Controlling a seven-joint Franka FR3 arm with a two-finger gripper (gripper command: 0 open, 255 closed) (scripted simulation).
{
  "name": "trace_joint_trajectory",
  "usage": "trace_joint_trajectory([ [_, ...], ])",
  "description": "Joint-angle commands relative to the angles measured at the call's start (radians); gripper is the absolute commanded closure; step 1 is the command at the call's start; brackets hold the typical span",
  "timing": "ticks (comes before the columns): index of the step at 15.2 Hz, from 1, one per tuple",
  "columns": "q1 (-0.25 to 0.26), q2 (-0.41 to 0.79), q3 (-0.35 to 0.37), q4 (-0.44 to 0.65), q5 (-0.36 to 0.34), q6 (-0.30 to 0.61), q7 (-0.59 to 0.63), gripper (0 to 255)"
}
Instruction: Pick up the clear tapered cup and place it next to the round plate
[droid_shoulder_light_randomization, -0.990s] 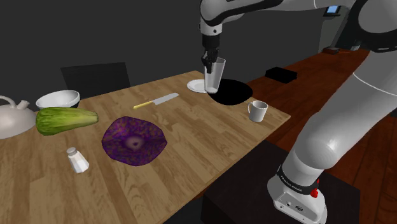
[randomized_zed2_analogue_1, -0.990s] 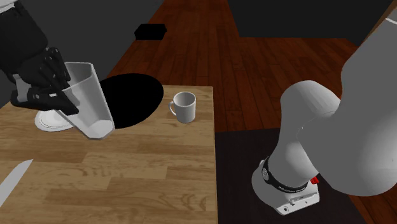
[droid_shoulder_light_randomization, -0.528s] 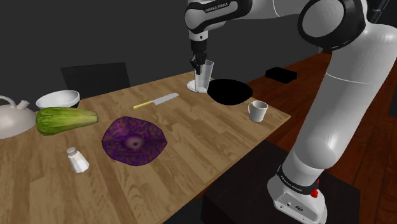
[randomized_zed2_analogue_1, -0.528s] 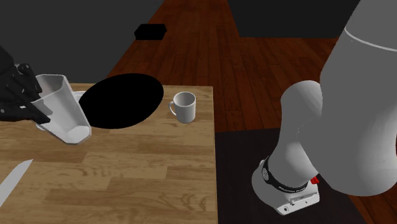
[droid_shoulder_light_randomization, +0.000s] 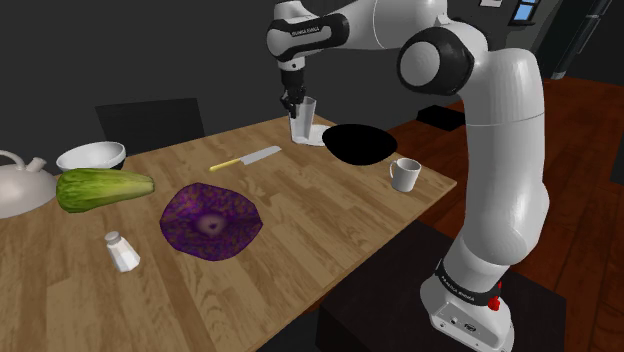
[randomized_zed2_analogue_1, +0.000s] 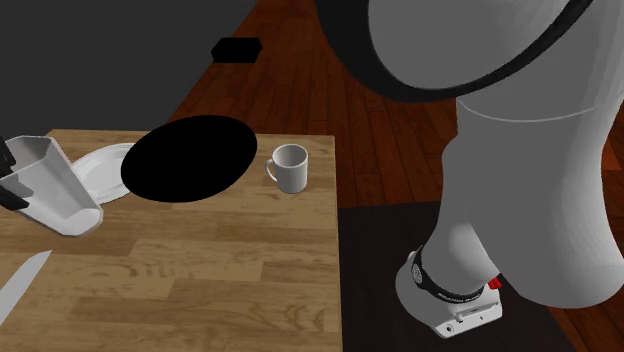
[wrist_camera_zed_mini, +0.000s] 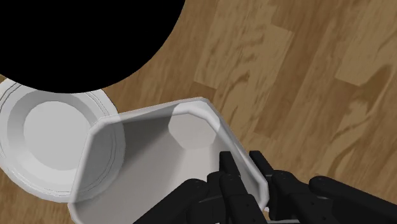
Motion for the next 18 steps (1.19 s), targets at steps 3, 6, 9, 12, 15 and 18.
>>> trace_joint_trajectory([
  [3, -0.004, 0.075, 0.000, 0.071, 0.003, 0.006, -0.003, 255],
  [6, -0.004, 0.076, 0.000, 0.033, 0.002, 0.045, 0.000, 255],
  [9, -0.004, 0.081, 0.000, 0.000, 0.002, 0.082, 0.003, 255],
  [12, -0.004, 0.087, 0.000, -0.031, 0.001, 0.119, 0.006, 255],
  [15, -0.004, 0.098, 0.000, -0.065, 0.000, 0.165, 0.010, 255],
  [18, -0.004, 0.098, 0.000, -0.065, 0.000, 0.165, 0.010, 255],
])
